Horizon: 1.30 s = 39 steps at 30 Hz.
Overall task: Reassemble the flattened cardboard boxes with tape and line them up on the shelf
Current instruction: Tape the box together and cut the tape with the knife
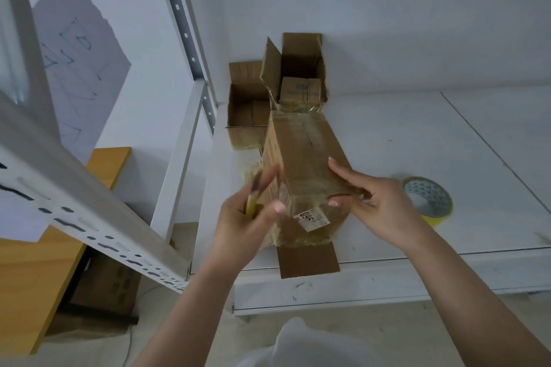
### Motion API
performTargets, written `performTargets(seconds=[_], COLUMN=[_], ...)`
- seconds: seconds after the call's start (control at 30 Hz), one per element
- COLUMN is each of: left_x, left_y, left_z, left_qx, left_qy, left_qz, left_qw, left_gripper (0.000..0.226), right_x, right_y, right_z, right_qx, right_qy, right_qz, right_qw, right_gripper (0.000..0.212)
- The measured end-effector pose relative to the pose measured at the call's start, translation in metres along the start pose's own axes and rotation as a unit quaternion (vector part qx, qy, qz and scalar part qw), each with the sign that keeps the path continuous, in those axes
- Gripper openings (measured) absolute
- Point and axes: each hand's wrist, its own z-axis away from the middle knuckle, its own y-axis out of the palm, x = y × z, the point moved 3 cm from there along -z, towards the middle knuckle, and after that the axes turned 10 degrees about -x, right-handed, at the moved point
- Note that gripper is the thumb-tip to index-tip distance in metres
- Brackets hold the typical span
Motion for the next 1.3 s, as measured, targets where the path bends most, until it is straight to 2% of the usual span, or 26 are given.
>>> performTargets(seconds=[0.07,0.13,0.33,0.53,0.63,0.7,0.77,0.9,1.0,1.07,1.17,1.3], left_x=[-0.010,-0.017,-0.024,-0.019,-0.022,-0.025,-0.027,-0.032,-0.036,-0.040,-0.045,-0.045], left_y=[-0.002,0.004,0.019,0.017,0.011,0.009,0.010,0.012,0.004,-0.001,-0.002,-0.001], left_z=[-0.005,-0.009,-0.007,-0.001,-0.005,-0.009,-0.012,-0.014,-0.018,-0.020,-0.020,-0.020], left_qx=[-0.072,-0.103,-0.104,-0.104,-0.126,-0.136,-0.141,-0.151,-0.174,-0.183,-0.177,-0.169], left_qy=[0.009,0.017,0.101,0.106,0.092,0.085,0.075,0.072,0.062,0.067,0.077,0.082], left_qz=[0.045,0.051,-0.006,0.017,0.011,0.002,-0.003,-0.012,0.007,0.024,0.035,0.044], left_qw=[0.996,0.993,0.989,0.989,0.988,0.987,0.987,0.986,0.983,0.981,0.981,0.981], left_gripper=[0.042,0.041,0.057,0.033,0.024,0.026,0.030,0.030,0.023,0.018,0.021,0.023], right_x=[0.008,0.017,0.035,0.039,0.036,0.038,0.043,0.045,0.041,0.040,0.042,0.048], right_y=[-0.003,-0.003,-0.006,-0.001,-0.005,-0.008,-0.006,-0.004,-0.005,-0.004,0.001,0.006], right_z=[-0.002,-0.002,0.003,0.010,0.013,0.012,0.012,0.011,0.009,0.006,0.001,-0.002], right_qx=[-0.004,-0.009,-0.025,-0.054,-0.138,-0.199,-0.218,-0.216,-0.187,-0.164,-0.133,-0.125], right_qy=[0.005,-0.001,-0.001,0.001,0.052,0.030,-0.039,-0.120,-0.072,-0.028,-0.024,-0.037], right_qz=[-0.026,-0.039,-0.020,-0.002,-0.065,-0.001,0.088,0.118,-0.043,-0.125,-0.131,-0.122], right_qw=[1.000,0.999,0.999,0.999,0.987,0.979,0.971,0.962,0.979,0.978,0.982,0.984], right_gripper=[0.060,0.060,0.068,0.075,0.060,0.047,0.041,0.040,0.051,0.050,0.040,0.048])
